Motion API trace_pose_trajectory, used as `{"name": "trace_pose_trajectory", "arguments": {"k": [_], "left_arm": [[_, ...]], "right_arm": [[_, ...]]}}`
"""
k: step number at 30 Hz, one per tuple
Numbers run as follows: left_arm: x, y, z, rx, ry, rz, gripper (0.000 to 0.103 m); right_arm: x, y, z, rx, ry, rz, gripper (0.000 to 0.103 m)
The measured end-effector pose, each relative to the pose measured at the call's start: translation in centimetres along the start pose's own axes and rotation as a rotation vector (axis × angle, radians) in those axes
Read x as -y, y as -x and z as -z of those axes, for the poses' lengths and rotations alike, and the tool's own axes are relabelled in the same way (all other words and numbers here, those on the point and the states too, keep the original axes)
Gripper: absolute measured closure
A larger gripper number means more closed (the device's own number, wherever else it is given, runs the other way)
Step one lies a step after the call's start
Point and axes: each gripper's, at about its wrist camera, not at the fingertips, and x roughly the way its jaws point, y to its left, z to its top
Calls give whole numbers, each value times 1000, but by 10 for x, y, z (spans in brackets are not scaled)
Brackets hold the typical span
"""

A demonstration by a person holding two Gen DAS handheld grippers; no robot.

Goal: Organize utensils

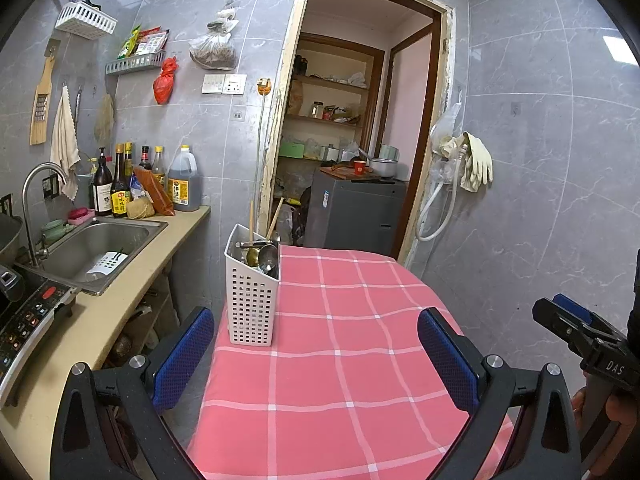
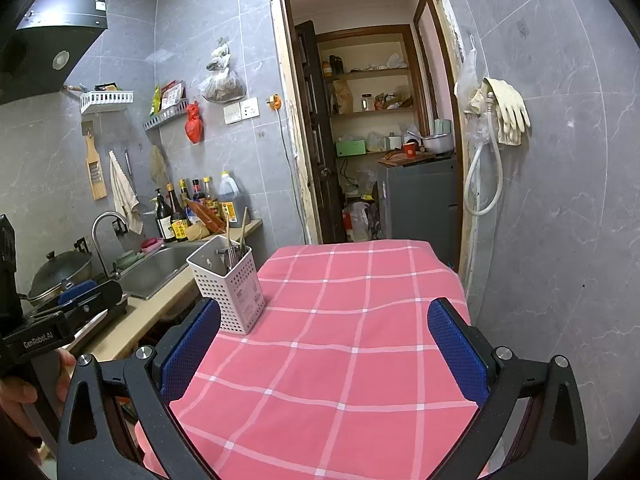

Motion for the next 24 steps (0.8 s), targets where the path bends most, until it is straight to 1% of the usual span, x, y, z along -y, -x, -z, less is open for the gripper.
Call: {"name": "trace_pose_trajectory", "arguments": {"k": [24], "left_arm": [[-6,-3,3,-4,2,-15,1]], "right_arm": [[-5,0,4,-5,3,-3,1]]}}
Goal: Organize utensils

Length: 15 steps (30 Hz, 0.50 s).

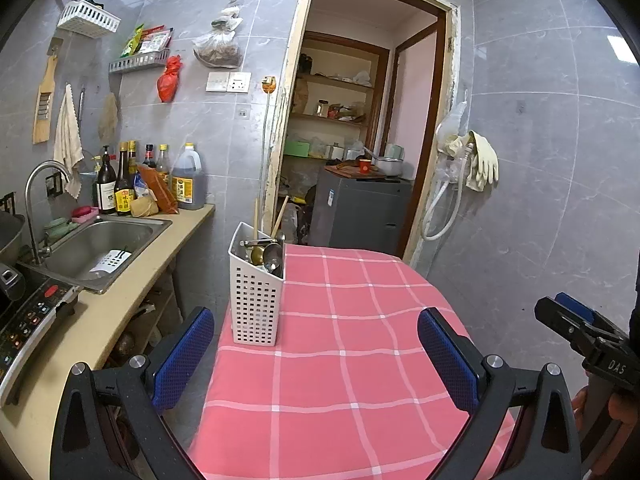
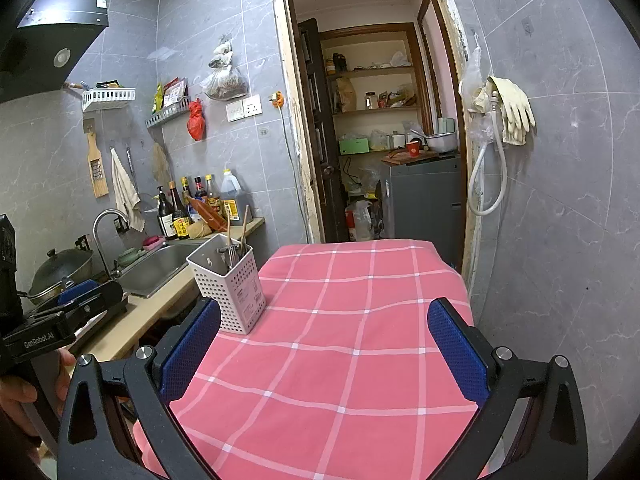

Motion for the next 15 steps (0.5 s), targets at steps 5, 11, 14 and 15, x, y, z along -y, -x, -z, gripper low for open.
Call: {"name": "trace_pose_trajectory", "arguments": {"k": [5,11,14,15], "left_arm": [[-1,-2,2,-3,4,-2,1],[0,-2,1,-3,4,-3,1],[-2,-2,2,-3,3,-4,1],[-1,-1,1,-1,3,-9,1]], "right_arm": [[1,-1,-1,-1,-2,0,1],[2,-2,-1,-4,0,-2,1],[2,-3,0,-6,0,-2,1],[1,-3,0,-7,0,-1,1]]}}
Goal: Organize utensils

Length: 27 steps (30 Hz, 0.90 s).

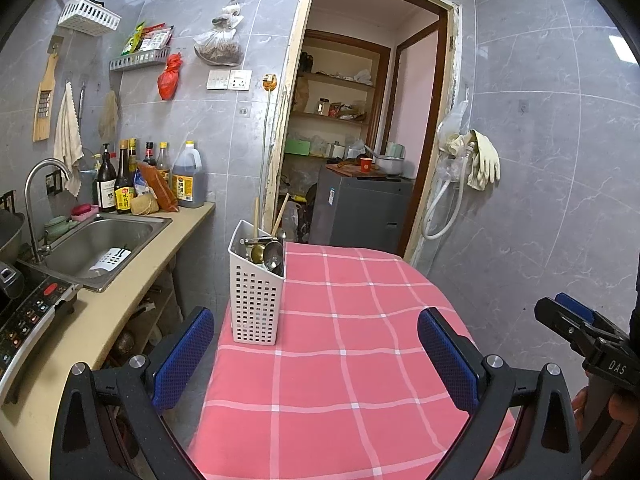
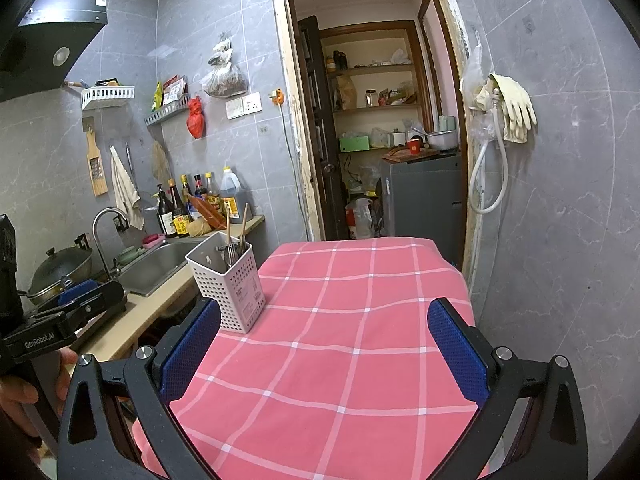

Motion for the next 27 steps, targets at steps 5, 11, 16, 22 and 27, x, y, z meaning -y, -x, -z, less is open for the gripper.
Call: {"name": "trace_pose_trajectory", "arguments": {"k": [5,11,16,22,27], "left_arm": [[-1,-1,1,-2,0,-8,1],[0,-1,1,-4,16,-31,1],[1,-7,-1,-20,22,-27,1],[-1,-12,-1,-33,27,-29,1],[-1,-14,-1,-33,27,-28,1]], "right_arm": [[0,-6,1,-7,1,-2,1],[1,-12,5,-19,5,-2,1],[-1,-16,6,-29,5,-6,1],[-1,-21,4,-38,6,-8,1],[-2,-29,4,-53,5,-9,1]]}}
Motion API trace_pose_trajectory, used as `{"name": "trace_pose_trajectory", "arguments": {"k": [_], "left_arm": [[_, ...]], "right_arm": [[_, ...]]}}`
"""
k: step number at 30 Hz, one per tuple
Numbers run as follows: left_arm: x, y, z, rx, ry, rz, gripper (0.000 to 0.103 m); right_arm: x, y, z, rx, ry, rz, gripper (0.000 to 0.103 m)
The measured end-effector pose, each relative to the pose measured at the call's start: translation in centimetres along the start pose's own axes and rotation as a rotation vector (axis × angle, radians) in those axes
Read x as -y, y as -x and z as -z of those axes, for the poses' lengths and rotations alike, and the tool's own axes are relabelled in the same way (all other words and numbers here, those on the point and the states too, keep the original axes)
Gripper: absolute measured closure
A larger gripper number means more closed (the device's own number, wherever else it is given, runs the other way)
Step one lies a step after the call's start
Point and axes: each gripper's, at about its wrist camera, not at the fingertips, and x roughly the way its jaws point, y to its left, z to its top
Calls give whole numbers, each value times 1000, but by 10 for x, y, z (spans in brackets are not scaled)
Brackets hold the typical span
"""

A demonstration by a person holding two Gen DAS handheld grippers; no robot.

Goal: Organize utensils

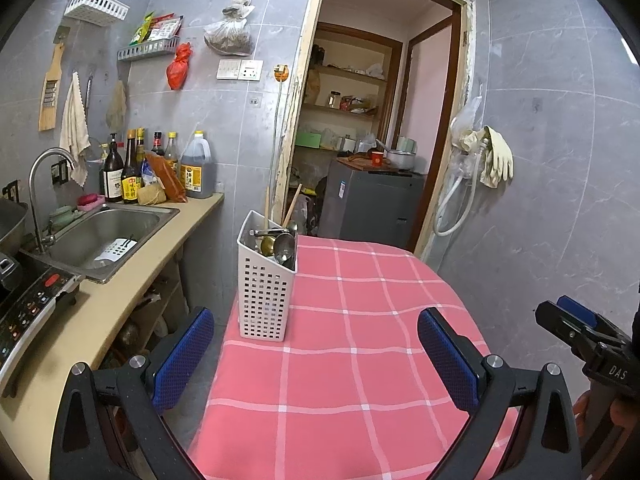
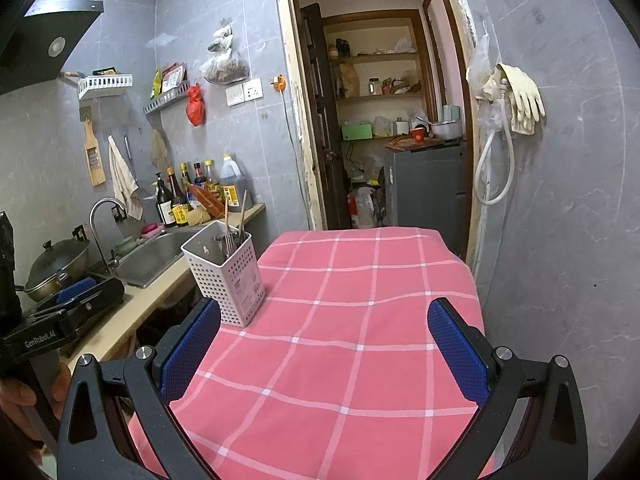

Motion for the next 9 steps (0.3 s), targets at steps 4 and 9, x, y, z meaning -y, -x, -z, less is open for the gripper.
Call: {"name": "trace_pose_trajectory", "arguments": {"k": [4,9], "left_arm": [[-5,-9,-2,-9,1,4,1],[-12,-22,-3,-29,5,8,1]], "right_arm": [[0,-9,-2,-11,-1,2,1],[0,-22,-2,-33,-8,9,1]]}}
